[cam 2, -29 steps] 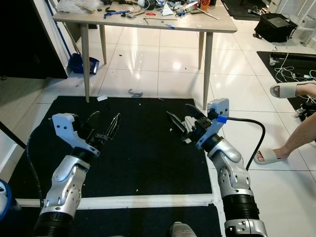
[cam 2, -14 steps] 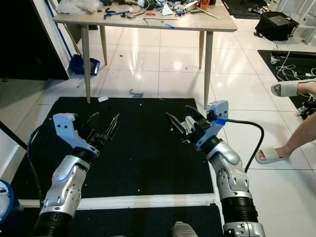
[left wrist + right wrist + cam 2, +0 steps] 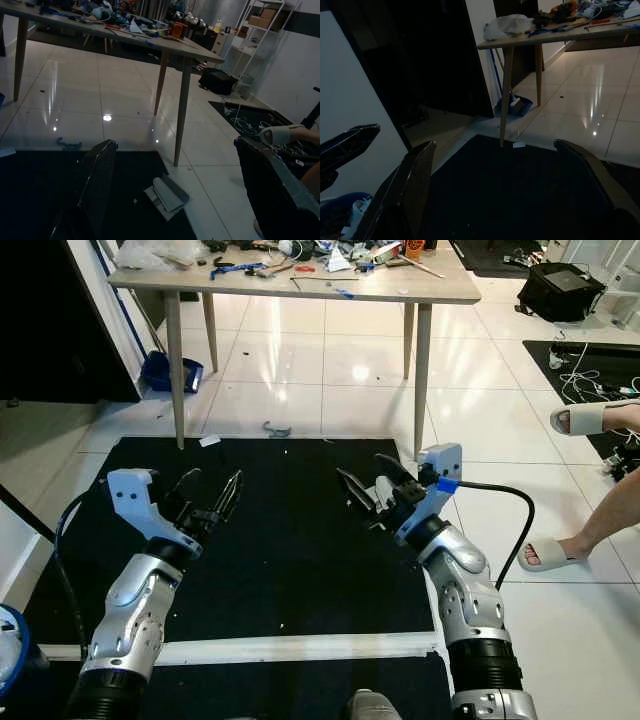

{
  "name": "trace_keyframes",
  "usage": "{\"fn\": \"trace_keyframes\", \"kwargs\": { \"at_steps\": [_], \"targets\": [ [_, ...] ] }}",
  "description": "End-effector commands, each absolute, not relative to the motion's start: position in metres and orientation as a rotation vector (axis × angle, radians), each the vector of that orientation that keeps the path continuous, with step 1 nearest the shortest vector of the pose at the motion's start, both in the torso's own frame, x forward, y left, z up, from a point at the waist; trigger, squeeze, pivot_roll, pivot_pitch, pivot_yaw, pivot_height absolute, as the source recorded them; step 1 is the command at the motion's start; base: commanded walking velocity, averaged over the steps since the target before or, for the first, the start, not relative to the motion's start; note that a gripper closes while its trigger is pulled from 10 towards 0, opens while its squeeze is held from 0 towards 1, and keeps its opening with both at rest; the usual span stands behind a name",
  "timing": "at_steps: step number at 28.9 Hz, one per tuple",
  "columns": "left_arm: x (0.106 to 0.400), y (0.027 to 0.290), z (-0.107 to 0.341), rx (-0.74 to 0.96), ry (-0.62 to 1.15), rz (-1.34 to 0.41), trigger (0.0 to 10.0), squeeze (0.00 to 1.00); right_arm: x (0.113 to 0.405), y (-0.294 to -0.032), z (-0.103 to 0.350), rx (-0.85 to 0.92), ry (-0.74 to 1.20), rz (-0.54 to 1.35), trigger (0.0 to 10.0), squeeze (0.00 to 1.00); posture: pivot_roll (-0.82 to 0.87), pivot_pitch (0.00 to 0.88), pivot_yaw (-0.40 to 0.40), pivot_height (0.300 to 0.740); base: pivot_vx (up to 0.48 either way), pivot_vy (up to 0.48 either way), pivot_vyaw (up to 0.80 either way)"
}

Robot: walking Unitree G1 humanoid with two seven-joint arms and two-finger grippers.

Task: Picking trash to rubbish bin

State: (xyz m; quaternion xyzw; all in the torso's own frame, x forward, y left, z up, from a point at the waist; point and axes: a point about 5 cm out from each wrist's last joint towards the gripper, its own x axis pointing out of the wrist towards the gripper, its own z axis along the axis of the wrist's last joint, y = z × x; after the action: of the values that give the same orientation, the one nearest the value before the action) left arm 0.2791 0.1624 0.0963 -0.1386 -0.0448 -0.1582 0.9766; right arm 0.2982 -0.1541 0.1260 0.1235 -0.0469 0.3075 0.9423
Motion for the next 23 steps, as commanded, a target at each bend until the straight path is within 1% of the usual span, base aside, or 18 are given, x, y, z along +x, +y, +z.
{"fn": "trace_keyframes", "kwargs": {
  "at_steps": [1,11,23],
  "targets": [
    [0.2785,0.1622,0.0978,-0.261,-0.086,-0.325,10.0,0.0,0.2977,-0.1516,0.127,0.243,-0.097,0.635,10.0,0.0,-0.01,0.0,0.009,0.74,0.0,0.0,0.0],
    [0.2782,0.1606,0.0994,-0.243,-0.098,-0.356,10.0,0.0,0.2978,-0.1511,0.1268,0.247,-0.097,0.634,10.0,0.0,0.0,0.0,0.008,0.74,0.0,0.0,0.0],
    [0.2775,0.1605,0.0976,-0.242,-0.114,-0.371,10.0,0.0,0.2986,-0.1519,0.1261,0.238,-0.092,0.632,10.0,0.0,0.0,0.0,0.001,0.74,0.353,0.0,0.0]
  ]
}}
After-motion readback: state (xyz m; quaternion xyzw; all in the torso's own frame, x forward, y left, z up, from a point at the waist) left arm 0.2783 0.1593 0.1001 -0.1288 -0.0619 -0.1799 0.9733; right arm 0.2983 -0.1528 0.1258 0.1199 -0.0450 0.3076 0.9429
